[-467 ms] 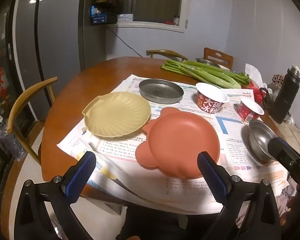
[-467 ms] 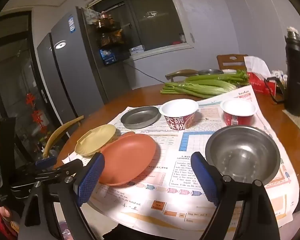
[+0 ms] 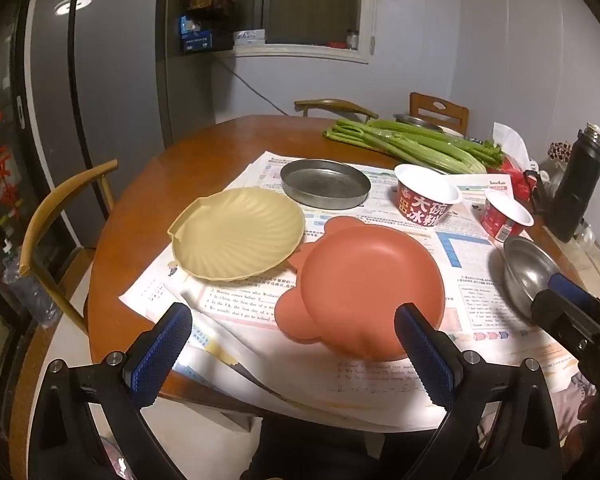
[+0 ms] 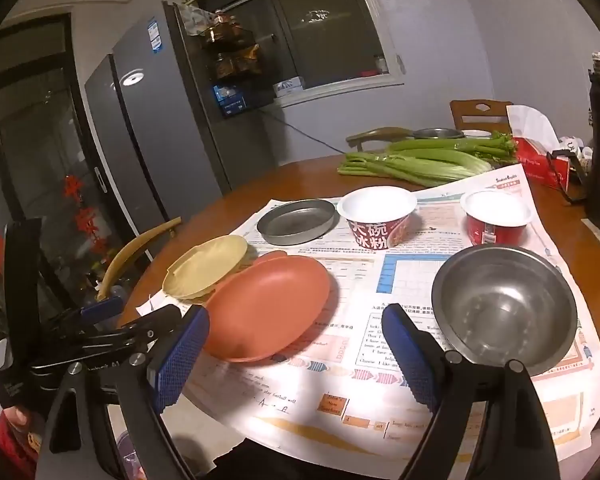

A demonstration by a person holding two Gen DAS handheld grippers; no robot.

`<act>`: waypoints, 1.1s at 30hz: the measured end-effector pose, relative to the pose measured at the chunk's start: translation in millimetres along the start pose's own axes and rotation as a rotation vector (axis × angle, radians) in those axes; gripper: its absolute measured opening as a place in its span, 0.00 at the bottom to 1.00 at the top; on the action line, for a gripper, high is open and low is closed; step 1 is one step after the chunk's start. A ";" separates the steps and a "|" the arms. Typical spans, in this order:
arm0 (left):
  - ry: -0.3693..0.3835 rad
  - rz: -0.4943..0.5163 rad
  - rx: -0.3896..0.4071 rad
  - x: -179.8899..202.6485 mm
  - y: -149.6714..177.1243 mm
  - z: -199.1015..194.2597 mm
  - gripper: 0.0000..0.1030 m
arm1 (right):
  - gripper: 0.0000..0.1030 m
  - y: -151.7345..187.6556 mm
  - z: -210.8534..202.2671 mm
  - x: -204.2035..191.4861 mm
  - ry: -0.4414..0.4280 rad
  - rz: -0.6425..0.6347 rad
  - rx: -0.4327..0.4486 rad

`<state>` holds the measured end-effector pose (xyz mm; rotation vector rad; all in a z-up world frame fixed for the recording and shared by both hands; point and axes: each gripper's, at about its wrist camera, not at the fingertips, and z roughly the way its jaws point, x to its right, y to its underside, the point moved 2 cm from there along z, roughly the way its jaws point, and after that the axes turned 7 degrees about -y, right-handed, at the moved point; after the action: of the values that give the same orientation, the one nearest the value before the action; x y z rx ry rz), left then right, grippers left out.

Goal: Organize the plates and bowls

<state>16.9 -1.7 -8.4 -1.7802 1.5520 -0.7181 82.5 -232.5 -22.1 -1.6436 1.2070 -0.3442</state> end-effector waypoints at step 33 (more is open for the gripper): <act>0.043 0.029 0.016 6.1 -11.8 -3.5 0.98 | 0.85 -9.5 -11.2 2.1 -0.018 0.019 0.032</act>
<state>22.5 -7.3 2.9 -1.7384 1.5924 -0.7568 80.6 -240.8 -9.9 -1.6035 1.1970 -0.3353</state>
